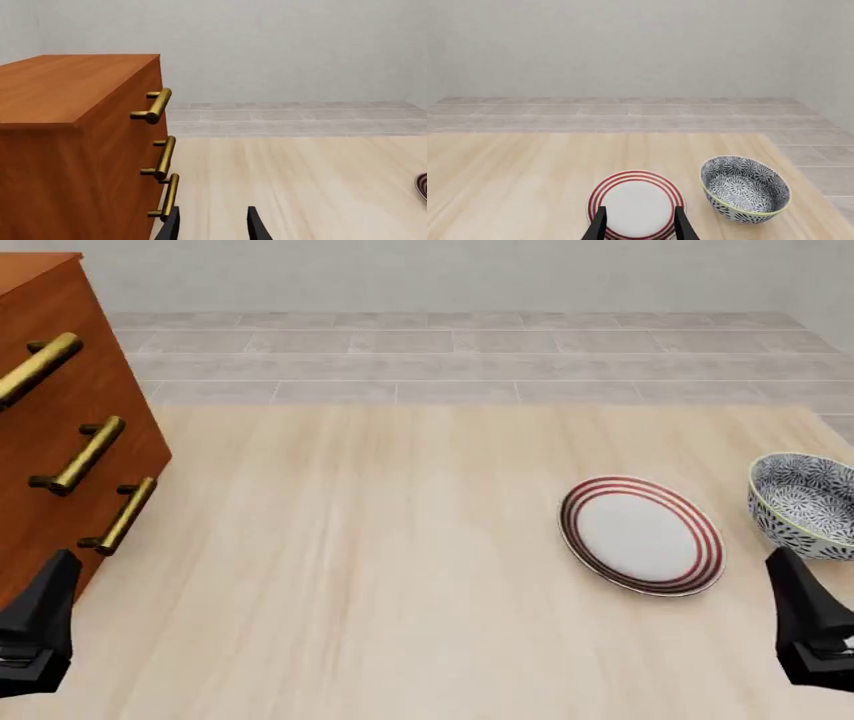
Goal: Put the bowl on top of the cabinet.
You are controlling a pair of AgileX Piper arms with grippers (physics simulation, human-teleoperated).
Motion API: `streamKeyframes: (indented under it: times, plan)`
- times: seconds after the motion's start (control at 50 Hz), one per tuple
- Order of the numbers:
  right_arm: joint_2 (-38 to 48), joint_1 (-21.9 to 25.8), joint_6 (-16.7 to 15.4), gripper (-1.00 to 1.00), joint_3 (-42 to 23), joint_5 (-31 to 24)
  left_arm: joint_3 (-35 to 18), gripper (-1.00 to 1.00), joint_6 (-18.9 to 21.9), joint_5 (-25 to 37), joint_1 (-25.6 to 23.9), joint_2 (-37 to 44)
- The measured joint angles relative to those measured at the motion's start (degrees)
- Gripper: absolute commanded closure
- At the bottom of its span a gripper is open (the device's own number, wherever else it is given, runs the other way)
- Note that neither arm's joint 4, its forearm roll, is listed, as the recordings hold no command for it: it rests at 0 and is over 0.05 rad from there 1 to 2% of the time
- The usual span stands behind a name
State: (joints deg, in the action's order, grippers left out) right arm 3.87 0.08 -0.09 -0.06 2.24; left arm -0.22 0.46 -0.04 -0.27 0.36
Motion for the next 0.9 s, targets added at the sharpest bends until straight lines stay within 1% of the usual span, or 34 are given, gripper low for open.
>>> streamKeyframes:
  times: [0.16,0.32,0.58,0.72,0.82,0.9]
  plan:
    - [2.34,0.14,0.14,-1.0,-0.43,1.69,-0.05,-1.0,-0.01,-0.03,0.19,-0.02]
    - [5.33,0.06,0.1,-1.0,-3.3,1.41,-0.04,-1.0,0.01,-0.08,0.27,0.07]
    - [9.66,-0.65,-0.19,-1.0,-10.96,-3.12,0.05,-1.0,0.12,-0.31,0.17,0.45]
    - [13.15,-2.39,-0.66,-1.0,-15.04,-5.24,0.07,-1.0,0.22,-0.18,0.12,0.4]
    - [15.58,-3.75,-2.05,-1.0,-17.93,-7.04,0.05,-1.0,0.27,-0.19,0.14,0.33]
    - [17.29,-5.18,-2.11,-1.0,-20.22,-8.59,0.05,-1.0,0.38,-0.22,0.08,0.35]
